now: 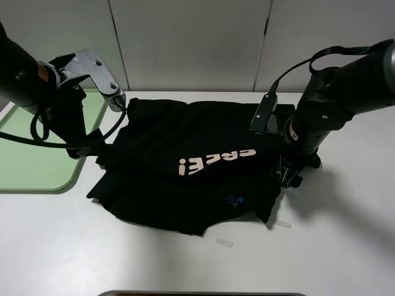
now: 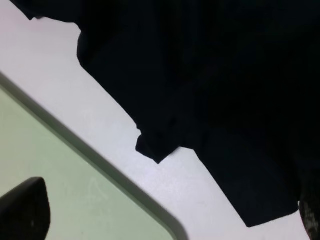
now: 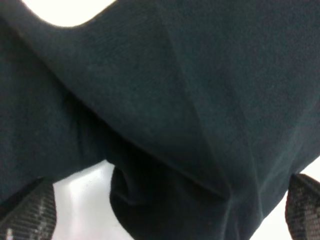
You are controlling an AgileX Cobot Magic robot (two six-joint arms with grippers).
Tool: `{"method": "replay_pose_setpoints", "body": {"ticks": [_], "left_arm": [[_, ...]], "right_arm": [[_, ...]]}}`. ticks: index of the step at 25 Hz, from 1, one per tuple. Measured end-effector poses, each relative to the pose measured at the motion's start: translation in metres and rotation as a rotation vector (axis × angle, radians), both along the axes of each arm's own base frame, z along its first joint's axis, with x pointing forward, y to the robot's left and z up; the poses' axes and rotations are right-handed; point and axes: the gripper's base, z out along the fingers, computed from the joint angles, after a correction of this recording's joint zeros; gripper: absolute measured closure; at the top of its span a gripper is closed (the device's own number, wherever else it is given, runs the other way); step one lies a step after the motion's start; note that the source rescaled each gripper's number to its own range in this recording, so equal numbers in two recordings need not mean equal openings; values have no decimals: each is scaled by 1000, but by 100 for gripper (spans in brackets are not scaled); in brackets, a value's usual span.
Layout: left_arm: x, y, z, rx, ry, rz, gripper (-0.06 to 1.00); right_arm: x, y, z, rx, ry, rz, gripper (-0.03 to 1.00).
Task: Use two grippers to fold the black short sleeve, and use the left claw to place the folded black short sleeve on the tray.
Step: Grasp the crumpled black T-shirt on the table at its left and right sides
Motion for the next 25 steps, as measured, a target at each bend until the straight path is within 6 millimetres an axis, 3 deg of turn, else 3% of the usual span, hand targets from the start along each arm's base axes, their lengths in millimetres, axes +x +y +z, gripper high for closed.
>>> {"method": "replay_pose_setpoints", "body": {"ticks": [4,12,25], "left_arm": [[0,0,0,0,0,-1,-6],[0,0,0,0,0,-1,-6],[4,-2,-11,70,21,-114,-5]], "right_arm": [[0,-1,0,-6,4,-6,27],[-1,-2,0,-21,15,-14,97],[-2,-5,0,-56,25,-12,97]]}}
